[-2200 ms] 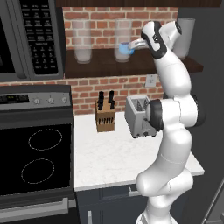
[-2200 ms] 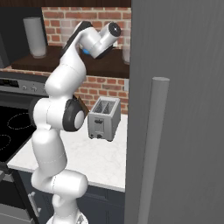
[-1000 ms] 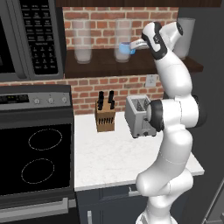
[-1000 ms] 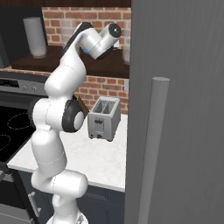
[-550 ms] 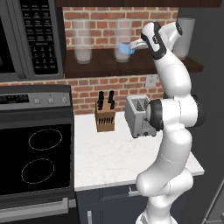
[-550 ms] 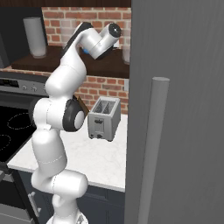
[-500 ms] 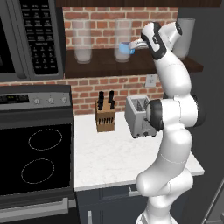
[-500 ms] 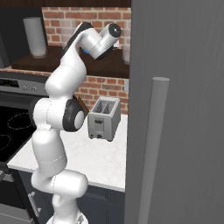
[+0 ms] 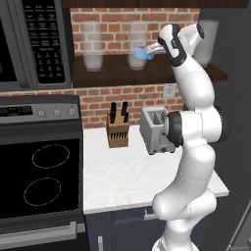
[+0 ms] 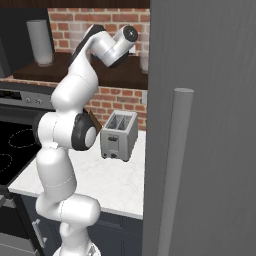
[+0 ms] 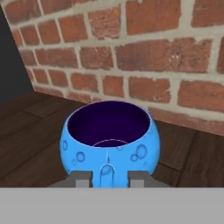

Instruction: Gather all objects into one cabinet and sort the glasses and bowls to opposite sides.

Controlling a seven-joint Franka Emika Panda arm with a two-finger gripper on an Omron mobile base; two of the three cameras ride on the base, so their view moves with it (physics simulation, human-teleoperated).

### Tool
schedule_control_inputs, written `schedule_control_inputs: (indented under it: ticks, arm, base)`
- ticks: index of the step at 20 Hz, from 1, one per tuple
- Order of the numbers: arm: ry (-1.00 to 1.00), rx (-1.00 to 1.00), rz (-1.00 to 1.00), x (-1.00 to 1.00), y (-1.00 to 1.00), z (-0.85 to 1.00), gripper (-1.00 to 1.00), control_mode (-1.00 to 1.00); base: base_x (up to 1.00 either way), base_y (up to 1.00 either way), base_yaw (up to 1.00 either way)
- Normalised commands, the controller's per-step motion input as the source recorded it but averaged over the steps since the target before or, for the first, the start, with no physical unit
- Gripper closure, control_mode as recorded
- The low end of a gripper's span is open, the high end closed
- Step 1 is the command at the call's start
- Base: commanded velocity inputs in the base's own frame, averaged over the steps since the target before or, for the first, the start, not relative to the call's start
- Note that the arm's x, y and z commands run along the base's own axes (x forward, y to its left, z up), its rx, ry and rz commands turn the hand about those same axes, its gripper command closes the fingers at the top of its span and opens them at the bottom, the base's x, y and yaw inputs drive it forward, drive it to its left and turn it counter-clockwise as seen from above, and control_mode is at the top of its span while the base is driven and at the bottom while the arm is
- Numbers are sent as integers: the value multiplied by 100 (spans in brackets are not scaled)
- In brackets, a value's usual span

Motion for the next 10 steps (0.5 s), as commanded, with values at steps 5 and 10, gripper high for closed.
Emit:
schedule_control_inputs:
  ticks: [5,10]
  arm:
    - [0,0,0,0,0,0,100,-100]
    - [0,0,0,0,0,0,100,-100]
  base:
    - [0,0,0]
    - [0,0,0]
